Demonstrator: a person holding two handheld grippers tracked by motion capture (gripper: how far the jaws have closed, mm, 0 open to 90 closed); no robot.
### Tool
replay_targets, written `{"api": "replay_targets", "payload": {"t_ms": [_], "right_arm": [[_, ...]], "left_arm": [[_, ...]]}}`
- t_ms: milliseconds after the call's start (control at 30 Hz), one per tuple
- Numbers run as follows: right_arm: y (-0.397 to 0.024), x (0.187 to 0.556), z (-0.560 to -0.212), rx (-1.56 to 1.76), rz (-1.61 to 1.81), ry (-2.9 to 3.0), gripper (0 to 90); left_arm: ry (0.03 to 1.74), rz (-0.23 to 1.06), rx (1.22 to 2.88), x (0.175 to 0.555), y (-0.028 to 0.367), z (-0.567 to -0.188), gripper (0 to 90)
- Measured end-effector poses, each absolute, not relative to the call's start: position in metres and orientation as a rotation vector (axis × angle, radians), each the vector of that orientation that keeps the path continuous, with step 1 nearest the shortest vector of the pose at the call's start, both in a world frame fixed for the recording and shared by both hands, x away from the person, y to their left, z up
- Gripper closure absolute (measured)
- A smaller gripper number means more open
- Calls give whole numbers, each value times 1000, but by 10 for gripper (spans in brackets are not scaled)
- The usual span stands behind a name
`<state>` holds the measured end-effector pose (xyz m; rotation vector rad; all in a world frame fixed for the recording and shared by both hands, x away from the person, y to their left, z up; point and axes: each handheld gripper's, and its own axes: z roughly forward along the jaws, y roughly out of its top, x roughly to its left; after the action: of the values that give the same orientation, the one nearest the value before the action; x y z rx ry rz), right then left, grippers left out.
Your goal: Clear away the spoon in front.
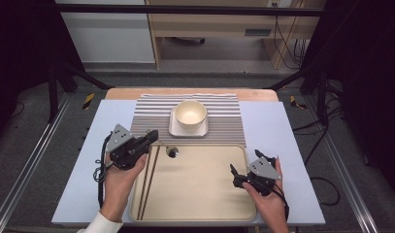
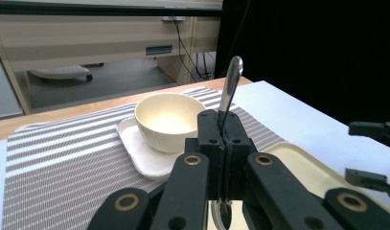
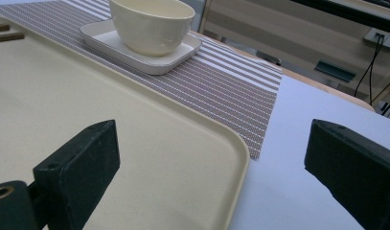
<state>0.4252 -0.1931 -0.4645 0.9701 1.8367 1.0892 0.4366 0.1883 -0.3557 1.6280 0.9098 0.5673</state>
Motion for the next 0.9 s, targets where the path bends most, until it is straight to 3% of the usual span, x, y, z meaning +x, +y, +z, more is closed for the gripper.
{"api": "replay_targets", "payload": {"t_ms": [900], "right_arm": [[-194,425,-464,976,1093,1830,51]], "left_arm": [[917,526,1665,392,209,-369,889]]}}
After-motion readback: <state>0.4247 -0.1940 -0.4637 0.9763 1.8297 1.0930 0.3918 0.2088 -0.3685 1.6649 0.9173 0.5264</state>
